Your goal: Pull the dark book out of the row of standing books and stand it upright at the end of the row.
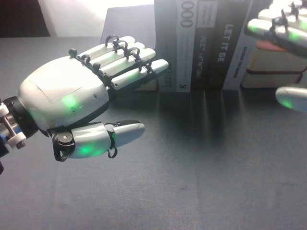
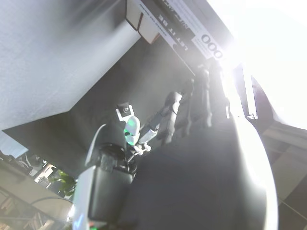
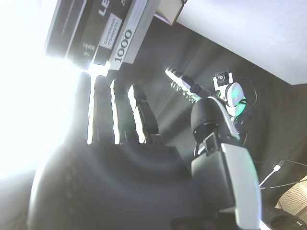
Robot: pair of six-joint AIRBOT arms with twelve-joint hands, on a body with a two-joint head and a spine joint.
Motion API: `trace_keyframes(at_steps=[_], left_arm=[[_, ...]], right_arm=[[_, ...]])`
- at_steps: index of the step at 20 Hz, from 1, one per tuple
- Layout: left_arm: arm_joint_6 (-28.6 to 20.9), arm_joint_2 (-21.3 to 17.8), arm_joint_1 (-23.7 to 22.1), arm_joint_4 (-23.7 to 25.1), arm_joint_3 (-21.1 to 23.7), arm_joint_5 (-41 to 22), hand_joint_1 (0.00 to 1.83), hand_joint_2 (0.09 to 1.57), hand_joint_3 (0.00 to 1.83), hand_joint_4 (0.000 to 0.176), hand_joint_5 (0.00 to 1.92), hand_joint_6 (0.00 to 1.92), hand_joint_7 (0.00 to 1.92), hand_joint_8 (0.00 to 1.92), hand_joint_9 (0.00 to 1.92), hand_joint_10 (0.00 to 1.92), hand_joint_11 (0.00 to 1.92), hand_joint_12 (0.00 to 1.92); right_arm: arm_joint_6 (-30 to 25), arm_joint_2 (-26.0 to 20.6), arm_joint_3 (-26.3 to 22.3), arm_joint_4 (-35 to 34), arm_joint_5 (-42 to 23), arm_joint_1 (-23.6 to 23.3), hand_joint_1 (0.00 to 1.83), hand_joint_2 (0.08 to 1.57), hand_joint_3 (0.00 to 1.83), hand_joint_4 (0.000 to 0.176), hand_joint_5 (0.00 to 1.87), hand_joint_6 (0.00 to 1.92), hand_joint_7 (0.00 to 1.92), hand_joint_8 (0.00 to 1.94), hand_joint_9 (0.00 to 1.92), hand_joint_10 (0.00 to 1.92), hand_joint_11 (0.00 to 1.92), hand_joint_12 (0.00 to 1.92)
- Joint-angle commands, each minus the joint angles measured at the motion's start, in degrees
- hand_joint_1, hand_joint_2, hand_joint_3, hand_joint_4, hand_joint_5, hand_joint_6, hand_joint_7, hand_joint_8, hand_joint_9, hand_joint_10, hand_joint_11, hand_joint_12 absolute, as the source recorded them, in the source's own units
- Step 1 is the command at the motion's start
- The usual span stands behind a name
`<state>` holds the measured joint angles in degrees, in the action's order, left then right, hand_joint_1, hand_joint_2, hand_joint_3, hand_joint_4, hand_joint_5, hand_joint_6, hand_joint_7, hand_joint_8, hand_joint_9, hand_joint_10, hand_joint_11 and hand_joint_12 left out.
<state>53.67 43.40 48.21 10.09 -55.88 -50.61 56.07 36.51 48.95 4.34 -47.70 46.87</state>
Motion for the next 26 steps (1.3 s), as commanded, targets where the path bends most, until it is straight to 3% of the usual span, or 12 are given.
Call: trace_keyframes(at_steps=[1, 4, 5, 6, 8, 9, 13, 14, 16, 19, 21, 26], left_arm=[[-0.10, -0.09, -0.90, -0.68, 0.07, -7.01, 0.04, 1.41, 0.00, 0.039, 0.04, 0.01, 0.00, 0.00, 0.00, 0.00, 0.00, 0.00], [-0.10, -0.16, -0.90, -0.70, 0.02, -6.66, 0.00, 1.42, 0.01, 0.036, 0.03, 0.00, 0.00, 0.00, 0.00, 0.00, 0.00, 0.00], [-0.10, -0.17, -0.90, -0.70, 0.01, -6.66, 0.00, 1.42, 0.00, 0.037, 0.04, 0.01, 0.00, 0.00, 0.00, 0.00, 0.00, 0.00], [-0.11, -0.18, -0.90, -0.70, 0.01, -6.65, 0.00, 1.41, 0.00, 0.048, 0.03, 0.00, 0.00, 0.00, 0.00, 0.00, 0.00, 0.00], [-0.11, -0.18, -0.90, -0.74, 0.01, -6.70, 0.00, 1.42, 0.00, 0.047, 0.03, 0.00, 0.00, 0.00, 0.00, 0.00, 0.00, 0.00], [-0.11, -0.20, -0.90, -0.78, 0.01, -6.73, 0.00, 1.42, 0.00, 0.035, 0.04, 0.01, 0.00, 0.00, 0.00, 0.00, 0.00, 0.00], [-0.11, -0.20, -0.90, -0.82, -0.01, -6.77, 0.06, 1.42, 0.00, 0.028, 0.07, 0.02, 0.00, 0.00, 0.00, 0.00, 0.00, 0.00], [-0.11, -0.20, -0.90, -0.82, -0.03, -6.77, 0.06, 1.42, 0.00, 0.035, 0.07, 0.01, 0.00, 0.00, 0.00, 0.00, 0.00, 0.00], [-0.12, -0.18, -0.90, -0.91, -0.03, -6.72, 0.05, 1.43, 0.00, 0.042, 0.06, 0.01, 0.00, 0.00, 0.00, 0.00, 0.00, 0.00], [-0.13, -0.12, -0.87, -1.05, -0.09, -6.57, 0.04, 1.42, 0.00, 0.042, 0.06, 0.01, 0.00, 0.00, 0.00, 0.00, 0.00, 0.00], [-0.13, -0.10, -0.86, -1.06, -0.10, -6.61, 0.04, 1.42, 0.00, 0.031, 0.09, 0.02, 0.00, 0.00, 0.00, 0.00, 0.00, 0.00], [-0.17, -0.06, -0.79, -1.13, -0.08, -6.93, 0.08, 1.42, 0.00, 0.035, 0.09, 0.01, 0.00, 0.00, 0.00, 0.00, 0.00, 0.00]], right_arm=[[0.38, 0.01, 0.69, -1.50, -8.53, -1.73, 0.06, 1.35, 0.03, 0.000, 0.04, 0.02, 0.00, 0.00, 0.00, 0.00, 0.00, 0.00], [3.14, 2.00, 2.35, -2.53, -8.21, -5.68, 0.16, 1.36, 0.03, 0.000, 0.05, 0.03, 0.00, 0.00, 0.00, 0.00, 0.00, 0.00], [4.36, 2.59, 2.71, -3.05, -7.74, -6.55, 0.33, 1.36, 0.02, 0.000, 0.10, 0.05, 0.00, 0.00, 0.00, 0.00, 0.00, 0.00], [5.20, 3.61, 3.45, -3.20, -6.81, -8.23, 0.39, 1.36, 0.02, 0.000, 0.13, 0.07, 0.00, 0.00, 0.00, 0.00, 0.00, 0.00], [6.36, 4.84, 4.43, -3.30, -4.94, -10.61, 0.60, 1.33, 0.00, 0.000, 0.24, 0.12, 0.00, 0.00, 0.00, 0.00, 0.00, 0.00], [7.88, 5.50, 4.88, -3.94, -3.83, -11.83, 0.58, 1.33, 0.00, 0.000, 0.27, 0.13, 0.00, 0.00, 0.00, 0.00, 0.00, 0.00], [11.75, 7.15, 6.20, -7.27, -2.83, -13.90, 0.54, 1.32, 0.00, 0.000, 0.25, 0.13, 0.00, 0.00, 0.00, 0.00, 0.00, 0.00], [12.42, 7.58, 6.73, -8.10, -2.38, -14.27, 0.48, 1.33, 0.00, 0.000, 0.25, 0.13, 0.00, 0.00, 0.00, 0.00, 0.00, 0.00], [13.35, 8.25, 7.46, -9.32, -1.47, -14.90, 0.16, 1.36, 0.02, 0.000, 0.23, 0.12, 0.00, 0.00, 0.00, 0.00, 0.00, 0.00], [14.74, 9.67, 8.72, -10.46, 0.63, -16.45, 0.13, 1.35, 0.01, 0.000, 0.28, 0.14, 0.00, 0.00, 0.00, 0.00, 0.00, 0.00], [16.57, 11.00, 9.83, -11.52, 2.95, -17.82, 0.08, 1.35, 0.01, 0.000, 0.27, 0.14, 0.00, 0.00, 0.00, 0.00, 0.00, 0.00], [16.75, 12.25, 11.17, -13.02, 4.95, -18.22, 0.08, 1.33, 0.00, 0.000, 0.29, 0.14, 0.00, 0.00, 0.00, 0.00, 0.00, 0.00]])
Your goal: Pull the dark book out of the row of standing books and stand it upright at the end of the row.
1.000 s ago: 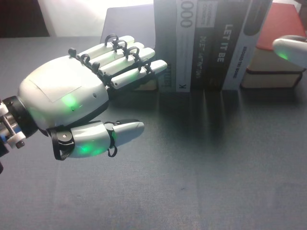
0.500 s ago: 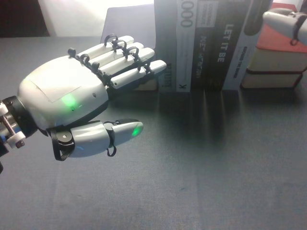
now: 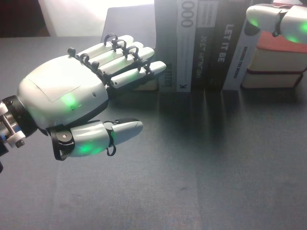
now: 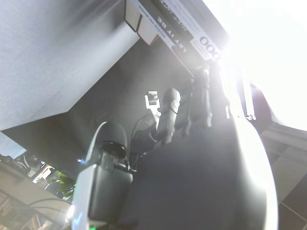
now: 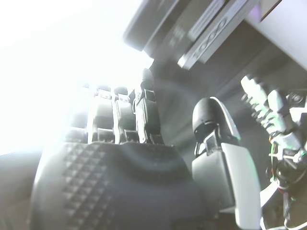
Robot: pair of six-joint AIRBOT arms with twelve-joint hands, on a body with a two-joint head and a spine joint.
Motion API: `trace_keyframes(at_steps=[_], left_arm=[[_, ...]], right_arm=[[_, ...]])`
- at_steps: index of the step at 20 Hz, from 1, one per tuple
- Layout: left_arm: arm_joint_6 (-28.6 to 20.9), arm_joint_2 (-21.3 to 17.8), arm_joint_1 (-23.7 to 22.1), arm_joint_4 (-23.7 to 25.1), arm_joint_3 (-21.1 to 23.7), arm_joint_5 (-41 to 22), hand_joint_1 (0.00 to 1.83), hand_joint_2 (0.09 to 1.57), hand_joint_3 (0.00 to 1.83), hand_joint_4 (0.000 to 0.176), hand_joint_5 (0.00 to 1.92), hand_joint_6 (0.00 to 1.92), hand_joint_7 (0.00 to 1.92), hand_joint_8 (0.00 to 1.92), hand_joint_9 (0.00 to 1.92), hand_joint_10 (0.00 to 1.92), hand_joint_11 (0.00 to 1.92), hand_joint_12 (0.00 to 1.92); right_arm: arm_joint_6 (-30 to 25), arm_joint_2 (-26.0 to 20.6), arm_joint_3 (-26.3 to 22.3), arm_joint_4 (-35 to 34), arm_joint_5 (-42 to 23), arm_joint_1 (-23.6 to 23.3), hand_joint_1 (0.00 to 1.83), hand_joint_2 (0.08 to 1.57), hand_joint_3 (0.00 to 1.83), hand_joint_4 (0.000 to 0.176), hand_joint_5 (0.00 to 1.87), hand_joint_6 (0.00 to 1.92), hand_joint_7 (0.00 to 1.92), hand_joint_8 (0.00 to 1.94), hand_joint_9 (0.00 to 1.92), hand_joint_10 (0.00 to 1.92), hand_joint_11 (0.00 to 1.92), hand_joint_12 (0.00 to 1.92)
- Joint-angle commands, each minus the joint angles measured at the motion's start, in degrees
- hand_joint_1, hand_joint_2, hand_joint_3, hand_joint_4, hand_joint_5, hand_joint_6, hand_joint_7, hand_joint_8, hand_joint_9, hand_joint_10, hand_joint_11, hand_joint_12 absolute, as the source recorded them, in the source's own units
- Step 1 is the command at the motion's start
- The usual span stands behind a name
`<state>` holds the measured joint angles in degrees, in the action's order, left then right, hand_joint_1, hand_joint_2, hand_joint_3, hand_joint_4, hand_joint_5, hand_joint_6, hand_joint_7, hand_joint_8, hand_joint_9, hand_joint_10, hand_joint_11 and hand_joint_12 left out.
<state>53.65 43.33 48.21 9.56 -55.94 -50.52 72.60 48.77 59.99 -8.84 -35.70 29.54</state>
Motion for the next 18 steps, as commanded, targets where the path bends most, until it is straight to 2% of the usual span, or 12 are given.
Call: trace_keyframes(at_steps=[1, 2, 4, 8, 9, 11, 12, 14, 15, 18], left_arm=[[-0.17, -0.02, -0.66, -0.69, 0.00, -7.07, 0.08, 1.42, 0.00, 0.041, 0.08, 0.01, 0.00, 0.00, 0.00, 0.00, 0.00, 0.00], [-0.17, -0.04, -0.55, -0.76, 0.02, -7.10, 0.06, 1.42, 0.00, 0.044, 0.07, 0.00, 0.00, 0.00, 0.00, 0.00, 0.00, 0.00], [-0.19, -0.11, -0.35, -0.94, 0.06, -7.26, 0.01, 1.43, 0.00, 0.045, 0.08, 0.00, 0.00, 0.00, 0.00, 0.00, 0.00, 0.00], [-0.19, -0.35, 0.12, -1.44, 0.18, -7.74, 0.03, 1.42, 0.00, 0.039, 0.09, 0.01, 0.00, 0.00, 0.00, 0.00, 0.00, 0.00], [-0.19, -0.46, 0.35, -1.68, 0.23, -7.93, 0.01, 1.42, 0.00, 0.044, 0.08, 0.00, 0.00, 0.00, 0.00, 0.00, 0.00, 0.00], [-0.19, -0.66, 0.86, -2.24, 0.30, -8.30, 0.00, 1.42, 0.00, 0.043, 0.08, 0.00, 0.00, 0.00, 0.00, 0.00, 0.00, 0.00], [-0.19, -0.69, 0.95, -2.33, 0.30, -8.41, 0.00, 1.41, 0.00, 0.054, 0.07, 0.00, 0.00, 0.00, 0.00, 0.00, 0.00, 0.00], [-0.18, -0.72, 1.02, -2.39, 0.31, -8.52, 0.00, 1.41, 0.00, 0.056, 0.07, 0.00, 0.00, 0.00, 0.00, 0.00, 0.00, 0.00], [-0.17, -0.72, 1.01, -2.39, 0.30, -8.52, 0.00, 1.41, 0.00, 0.052, 0.04, 0.00, 0.00, 0.00, 0.00, 0.00, 0.00, 0.00], [-0.17, -0.67, 0.99, -2.39, 0.26, -8.52, 0.00, 1.41, 0.00, 0.058, 0.03, 0.00, 0.00, 0.00, 0.00, 0.00, 0.00, 0.00]], right_arm=[[0.23, -0.02, -0.03, 0.16, -7.03, -0.87, 0.05, 1.34, 0.00, 0.000, 0.30, 0.15, 0.00, 0.00, 0.00, 0.00, 0.00, 0.00], [0.23, -0.04, -0.35, 0.18, -7.04, -0.87, 0.02, 1.34, 0.00, 0.000, 0.30, 0.15, 0.00, 0.00, 0.00, 0.00, 0.00, 0.00], [0.23, -0.55, -1.54, 0.91, -7.11, -0.83, 0.16, 1.35, 0.00, 0.000, 0.31, 0.16, 0.00, 0.00, 0.00, 0.00, 0.00, 0.00], [0.23, -3.13, -5.24, 2.99, -8.51, 0.77, 0.23, 1.34, 0.00, 0.000, 0.36, 0.19, 0.00, 0.00, 0.00, 0.00, 0.00, 0.00], [0.22, -3.83, -5.95, 2.99, -8.88, 1.45, 0.26, 1.34, 0.00, 0.000, 0.39, 0.21, 0.00, 0.00, 0.00, 0.00, 0.00, 0.00], [-0.09, -4.99, -7.16, 4.35, -9.09, 2.36, 0.22, 1.36, 0.00, 0.000, 0.42, 0.23, 0.00, 0.00, 0.00, 0.00, 0.00, 0.00], [-0.10, -5.06, -7.23, 4.38, -9.10, 2.43, 0.15, 1.36, 0.01, 0.000, 0.43, 0.24, 0.00, 0.00, 0.00, 0.00, 0.00, 0.00], [-0.15, -5.05, -7.03, 4.43, -9.27, 2.43, 0.18, 1.36, 0.00, 0.000, 0.42, 0.24, 0.00, 0.00, 0.00, 0.00, 0.00, 0.00], [-0.16, -5.05, -6.82, 4.41, -9.54, 2.40, 0.24, 1.35, 0.00, 0.000, 0.37, 0.21, 0.00, 0.00, 0.00, 0.00, 0.00, 0.00], [-0.18, -4.99, -5.61, 3.99, -10.28, 1.70, 0.31, 1.36, 0.00, 0.000, 0.25, 0.16, 0.00, 0.00, 0.00, 0.00, 0.00, 0.00]])
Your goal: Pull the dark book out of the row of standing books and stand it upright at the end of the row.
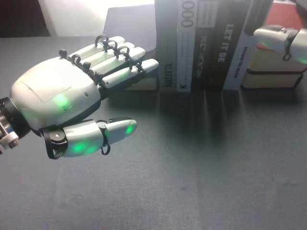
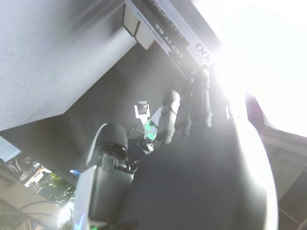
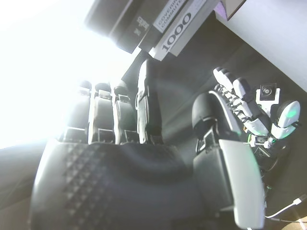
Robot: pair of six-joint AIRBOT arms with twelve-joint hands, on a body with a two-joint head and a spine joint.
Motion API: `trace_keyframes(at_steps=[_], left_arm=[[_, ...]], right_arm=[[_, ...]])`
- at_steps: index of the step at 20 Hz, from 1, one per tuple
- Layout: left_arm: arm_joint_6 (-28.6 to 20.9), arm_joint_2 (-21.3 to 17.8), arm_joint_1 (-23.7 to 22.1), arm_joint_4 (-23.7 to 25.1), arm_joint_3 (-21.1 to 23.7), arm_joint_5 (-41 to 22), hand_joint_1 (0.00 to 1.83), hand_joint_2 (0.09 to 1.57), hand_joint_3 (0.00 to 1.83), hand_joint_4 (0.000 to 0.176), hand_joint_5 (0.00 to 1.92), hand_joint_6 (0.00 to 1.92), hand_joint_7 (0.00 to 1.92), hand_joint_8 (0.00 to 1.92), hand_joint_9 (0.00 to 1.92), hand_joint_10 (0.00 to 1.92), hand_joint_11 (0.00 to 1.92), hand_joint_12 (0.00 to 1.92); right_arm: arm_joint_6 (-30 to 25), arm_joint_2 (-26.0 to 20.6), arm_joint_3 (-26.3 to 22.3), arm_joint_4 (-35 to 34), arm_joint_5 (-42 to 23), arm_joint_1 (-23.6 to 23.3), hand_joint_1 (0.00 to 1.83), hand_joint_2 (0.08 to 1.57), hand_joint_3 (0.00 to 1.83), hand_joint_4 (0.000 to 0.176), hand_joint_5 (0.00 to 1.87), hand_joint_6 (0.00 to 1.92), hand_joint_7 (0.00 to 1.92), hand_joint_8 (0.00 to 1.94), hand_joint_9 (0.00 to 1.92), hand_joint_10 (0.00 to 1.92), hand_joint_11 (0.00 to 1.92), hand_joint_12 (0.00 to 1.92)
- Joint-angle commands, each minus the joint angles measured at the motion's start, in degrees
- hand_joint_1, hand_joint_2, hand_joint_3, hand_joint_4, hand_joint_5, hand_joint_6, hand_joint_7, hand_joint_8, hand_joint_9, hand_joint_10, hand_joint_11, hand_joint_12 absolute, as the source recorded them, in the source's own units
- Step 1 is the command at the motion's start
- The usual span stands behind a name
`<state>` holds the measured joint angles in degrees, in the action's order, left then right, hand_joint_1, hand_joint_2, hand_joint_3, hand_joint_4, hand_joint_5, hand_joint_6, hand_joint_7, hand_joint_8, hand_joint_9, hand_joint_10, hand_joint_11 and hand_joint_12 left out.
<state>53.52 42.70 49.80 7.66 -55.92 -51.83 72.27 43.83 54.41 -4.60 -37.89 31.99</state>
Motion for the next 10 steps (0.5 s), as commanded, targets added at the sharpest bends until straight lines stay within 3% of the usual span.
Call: trace_keyframes(at_steps=[1, 2, 4, 5, 6, 10], left_arm=[[-0.04, -0.02, -0.60, -0.48, 0.24, -7.19, 0.00, 1.41, 0.00, 0.062, 0.01, 0.00, 0.00, 0.00, 0.00, 0.00, 0.00, 0.00], [-0.04, -0.01, -0.60, -0.48, 0.24, -7.19, 0.02, 1.41, 0.00, 0.058, 0.02, 0.01, 0.00, 0.00, 0.00, 0.00, 0.00, 0.00], [-0.04, 0.02, -0.60, -0.48, 0.22, -7.18, 0.04, 1.40, 0.00, 0.053, 0.04, 0.01, 0.00, 0.00, 0.00, 0.00, 0.00, 0.00], [-0.04, 0.03, -0.60, -0.48, 0.21, -7.18, 0.01, 1.41, 0.00, 0.060, 0.01, 0.00, 0.00, 0.00, 0.00, 0.00, 0.00, 0.00], [-0.04, 0.12, -0.60, -0.49, 0.19, -7.23, 0.03, 1.41, 0.00, 0.053, 0.02, 0.01, 0.00, 0.00, 0.00, 0.00, 0.00, 0.00], [-0.04, 0.34, -0.60, -0.51, 0.10, -7.22, 0.00, 1.41, 0.00, 0.050, 0.02, 0.01, 0.00, 0.00, 0.00, 0.00, 0.00, 0.00]], right_arm=[[0.15, 0.15, 0.28, -0.40, -8.26, -1.08, 0.31, 1.37, 0.01, 0.000, 0.22, 0.14, 0.00, 0.00, 0.00, 0.00, 0.00, 0.00], [0.15, 0.33, 0.51, -0.58, -8.41, -1.27, 0.42, 1.37, 0.00, 0.000, 0.20, 0.13, 0.00, 0.00, 0.00, 0.00, 0.00, 0.00], [0.15, 1.01, 1.48, -1.28, -8.45, -1.66, 0.44, 1.36, 0.00, 0.000, 0.18, 0.12, 0.00, 0.00, 0.00, 0.00, 0.00, 0.00], [0.15, 1.24, 1.85, -1.75, -8.44, -1.72, 0.16, 1.36, 0.00, 0.000, 0.13, 0.10, 0.00, 0.00, 0.00, 0.00, 0.00, 0.00], [0.15, 1.89, 2.72, -2.72, -8.20, -1.89, 0.01, 1.35, 0.00, 0.000, 0.11, 0.08, 0.00, 0.00, 0.00, 0.00, 0.00, 0.00], [0.16, 3.69, 4.77, -3.84, -6.04, -3.08, 0.04, 1.36, 0.00, 0.000, 0.12, 0.08, 0.00, 0.00, 0.00, 0.00, 0.00, 0.00]])
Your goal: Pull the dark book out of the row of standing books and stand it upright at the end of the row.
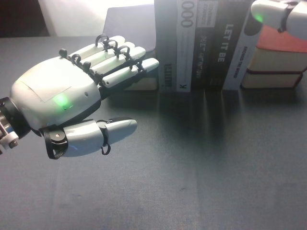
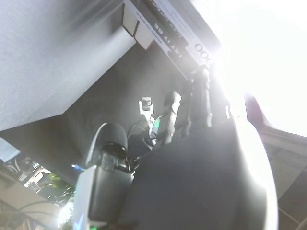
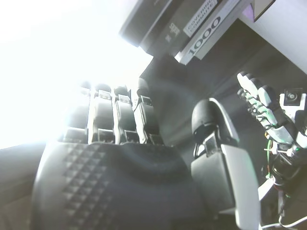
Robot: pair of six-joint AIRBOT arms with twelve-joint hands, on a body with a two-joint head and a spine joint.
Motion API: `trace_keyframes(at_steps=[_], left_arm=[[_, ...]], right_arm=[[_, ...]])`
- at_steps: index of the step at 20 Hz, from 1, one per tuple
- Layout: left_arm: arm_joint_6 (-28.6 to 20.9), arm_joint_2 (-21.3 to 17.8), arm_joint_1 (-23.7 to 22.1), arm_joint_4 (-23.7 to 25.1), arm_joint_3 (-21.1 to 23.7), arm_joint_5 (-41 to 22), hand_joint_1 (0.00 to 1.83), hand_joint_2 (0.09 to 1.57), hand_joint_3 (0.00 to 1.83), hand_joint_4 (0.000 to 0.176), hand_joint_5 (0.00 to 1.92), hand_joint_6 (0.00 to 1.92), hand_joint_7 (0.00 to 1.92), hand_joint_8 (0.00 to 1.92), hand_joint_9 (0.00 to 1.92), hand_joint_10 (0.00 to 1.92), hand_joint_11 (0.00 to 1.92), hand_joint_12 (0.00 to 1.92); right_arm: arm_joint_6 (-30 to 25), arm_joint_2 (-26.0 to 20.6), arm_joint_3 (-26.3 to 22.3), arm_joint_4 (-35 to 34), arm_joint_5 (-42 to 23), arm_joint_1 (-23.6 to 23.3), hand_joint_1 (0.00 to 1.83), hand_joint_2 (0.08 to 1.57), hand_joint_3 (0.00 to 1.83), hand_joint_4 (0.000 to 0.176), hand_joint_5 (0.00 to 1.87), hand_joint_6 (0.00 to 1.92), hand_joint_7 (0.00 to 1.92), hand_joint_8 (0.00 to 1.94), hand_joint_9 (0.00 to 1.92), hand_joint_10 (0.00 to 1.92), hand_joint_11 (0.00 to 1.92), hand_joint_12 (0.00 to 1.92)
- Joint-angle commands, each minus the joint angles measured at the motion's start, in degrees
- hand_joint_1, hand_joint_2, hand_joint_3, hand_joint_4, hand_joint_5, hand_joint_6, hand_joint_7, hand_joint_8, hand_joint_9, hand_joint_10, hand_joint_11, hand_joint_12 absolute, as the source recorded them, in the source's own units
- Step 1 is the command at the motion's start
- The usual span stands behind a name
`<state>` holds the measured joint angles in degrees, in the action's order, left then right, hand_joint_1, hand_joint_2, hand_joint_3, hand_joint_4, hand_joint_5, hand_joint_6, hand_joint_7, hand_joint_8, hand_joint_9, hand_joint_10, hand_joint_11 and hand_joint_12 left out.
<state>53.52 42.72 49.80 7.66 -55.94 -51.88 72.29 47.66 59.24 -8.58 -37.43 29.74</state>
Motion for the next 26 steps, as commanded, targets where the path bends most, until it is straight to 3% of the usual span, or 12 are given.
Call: trace_keyframes(at_steps=[1, 3, 4, 8, 9, 12, 14, 15, 18, 21, 22, 26], left_arm=[[-0.04, 0.32, -0.60, -0.51, 0.11, -7.18, 0.00, 1.41, 0.00, 0.050, 0.02, 0.01, 0.00, 0.00, 0.00, 0.00, 0.00, 0.00], [-0.04, 0.30, -0.60, -0.51, 0.11, -7.20, 0.04, 1.41, 0.00, 0.046, 0.06, 0.02, 0.00, 0.00, 0.00, 0.00, 0.00, 0.00], [-0.04, 0.31, -0.60, -0.52, 0.11, -7.21, 0.01, 1.41, 0.00, 0.064, 0.02, 0.00, 0.00, 0.00, 0.00, 0.00, 0.00, 0.00], [-0.04, 0.30, -0.43, -0.72, 0.15, -7.38, 0.00, 1.41, 0.00, 0.064, 0.01, 0.00, 0.00, 0.00, 0.00, 0.00, 0.00, 0.00], [-0.04, 0.29, -0.32, -0.78, 0.17, -7.45, 0.00, 1.42, 0.00, 0.051, 0.04, 0.01, 0.00, 0.00, 0.00, 0.00, 0.00, 0.00], [-0.04, 0.24, 0.01, -0.99, 0.19, -7.61, 0.02, 1.42, 0.00, 0.042, 0.07, 0.02, 0.00, 0.00, 0.00, 0.00, 0.00, 0.00], [-0.04, 0.21, 0.13, -1.12, 0.20, -7.79, 0.00, 1.42, 0.00, 0.053, 0.04, 0.00, 0.00, 0.00, 0.00, 0.00, 0.00, 0.00], [-0.04, 0.20, 0.21, -1.19, 0.21, -7.82, 0.00, 1.42, 0.00, 0.047, 0.05, 0.01, 0.00, 0.00, 0.00, 0.00, 0.00, 0.00], [-0.04, 0.18, 0.41, -1.28, 0.24, -7.92, 0.06, 1.41, 0.00, 0.051, 0.06, 0.01, 0.00, 0.00, 0.00, 0.00, 0.00, 0.00], [-0.04, 0.16, 0.45, -1.31, 0.27, -7.96, 0.03, 1.41, 0.00, 0.055, 0.04, 0.00, 0.00, 0.00, 0.00, 0.00, 0.00, 0.00], [-0.04, 0.14, 0.50, -1.36, 0.28, -7.98, 0.09, 1.39, 0.00, 0.067, 0.04, 0.01, 0.00, 0.00, 0.00, 0.00, 0.00, 0.00], [-0.04, 0.11, 0.79, -1.59, 0.31, -8.11, 0.09, 1.38, 0.00, 0.061, 0.05, 0.01, 0.00, 0.00, 0.00, 0.00, 0.00, 0.00]], right_arm=[[0.14, 0.29, 0.37, -0.07, -6.08, -0.98, 0.04, 1.36, 0.00, 0.000, 0.12, 0.08, 0.00, 0.00, 0.00, 0.00, 0.00, 0.00], [0.22, 0.97, 1.07, -0.39, -5.08, -1.13, 0.01, 1.36, 0.00, 0.000, 0.13, 0.09, 0.00, 0.00, 0.00, 0.00, 0.00, 0.00], [0.26, 1.19, 1.32, -0.59, -4.50, -1.14, 0.00, 1.36, 0.00, 0.000, 0.15, 0.09, 0.00, 0.00, 0.00, 0.00, 0.00, 0.00], [0.44, 1.25, 1.28, -0.69, -3.59, -1.11, 0.00, 1.35, 0.00, 0.000, 0.19, 0.11, 0.00, 0.00, 0.00, 0.00, 0.00, 0.00], [0.50, 1.25, 1.11, -0.67, -3.59, -1.10, 0.07, 1.35, 0.00, 0.000, 0.25, 0.14, 0.00, 0.00, 0.00, 0.00, 0.00, 0.00], [0.52, 0.80, 0.25, -0.04, -3.61, -1.02, 0.22, 1.35, 0.00, 0.000, 0.38, 0.33, 0.00, 0.00, 0.00, 0.00, 0.00, 0.00], [0.52, 0.32, -0.45, 0.47, -3.73, -1.00, 0.37, 1.34, 0.00, 0.000, 0.44, 0.47, 0.00, 0.00, 0.00, 0.00, 0.00, 0.00], [0.52, 0.14, -0.85, 0.79, -3.87, -0.99, 0.40, 1.35, 0.00, 0.000, 0.41, 0.57, 0.00, 0.00, 0.00, 0.00, 0.00, 0.00], [0.52, -0.37, -1.76, 1.47, -4.25, -0.74, 0.54, 1.34, 0.00, 0.000, 0.49, 0.59, 0.02, 0.00, 0.00, 0.00, 0.00, 0.00], [0.52, -1.55, -3.32, 2.23, -4.88, -0.07, 0.55, 1.34, 0.00, 0.000, 0.52, 0.59, 0.03, 0.00, 0.00, 0.00, 0.00, 0.00], [0.52, -1.97, -3.92, 2.32, -5.23, 0.28, 0.49, 1.35, 0.00, 0.000, 0.56, 0.72, 0.07, 0.00, 0.00, 0.00, 0.00, 0.00], [-0.68, -3.90, -6.24, 3.80, -6.97, 2.26, 0.34, 1.36, 0.00, 0.000, 0.53, 0.83, 0.09, 0.00, 0.00, 0.00, 0.00, 0.00]])
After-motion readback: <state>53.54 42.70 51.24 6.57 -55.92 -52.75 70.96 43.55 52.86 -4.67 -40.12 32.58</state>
